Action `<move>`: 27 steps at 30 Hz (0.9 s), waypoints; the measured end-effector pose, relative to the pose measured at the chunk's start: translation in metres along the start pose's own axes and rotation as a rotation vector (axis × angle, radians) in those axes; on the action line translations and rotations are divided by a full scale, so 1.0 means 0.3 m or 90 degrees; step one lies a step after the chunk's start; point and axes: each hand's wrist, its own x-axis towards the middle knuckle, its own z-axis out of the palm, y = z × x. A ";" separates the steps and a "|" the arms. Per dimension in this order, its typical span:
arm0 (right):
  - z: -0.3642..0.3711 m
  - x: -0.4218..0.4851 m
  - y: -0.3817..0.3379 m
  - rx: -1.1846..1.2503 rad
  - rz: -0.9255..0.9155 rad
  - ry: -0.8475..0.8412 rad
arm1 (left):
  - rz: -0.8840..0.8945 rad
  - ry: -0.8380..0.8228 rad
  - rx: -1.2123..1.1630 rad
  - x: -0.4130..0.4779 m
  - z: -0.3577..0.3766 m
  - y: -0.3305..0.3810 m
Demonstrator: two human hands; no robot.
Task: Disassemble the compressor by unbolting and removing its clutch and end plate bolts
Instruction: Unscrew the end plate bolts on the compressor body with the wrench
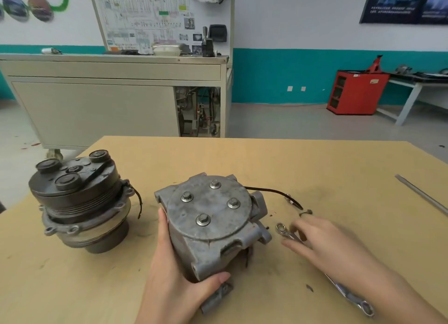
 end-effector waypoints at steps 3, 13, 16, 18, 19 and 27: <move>0.042 -0.069 -0.018 -0.079 0.125 -0.062 | 0.045 -0.019 0.004 -0.006 -0.005 0.015; -0.115 -0.142 0.027 0.122 0.100 0.136 | 0.148 0.019 -0.013 0.000 -0.169 0.090; -0.295 -0.104 -0.023 0.225 -0.042 0.352 | 0.136 0.076 -0.007 0.035 -0.197 0.135; -0.377 -0.026 -0.106 0.228 -0.120 0.382 | 0.079 0.069 0.014 0.071 -0.178 0.172; -0.392 0.019 -0.149 0.221 -0.149 0.365 | 0.047 0.044 0.037 0.089 -0.159 0.193; -0.339 0.192 -0.250 0.227 -0.158 0.181 | -0.016 -0.054 0.074 0.159 -0.107 0.224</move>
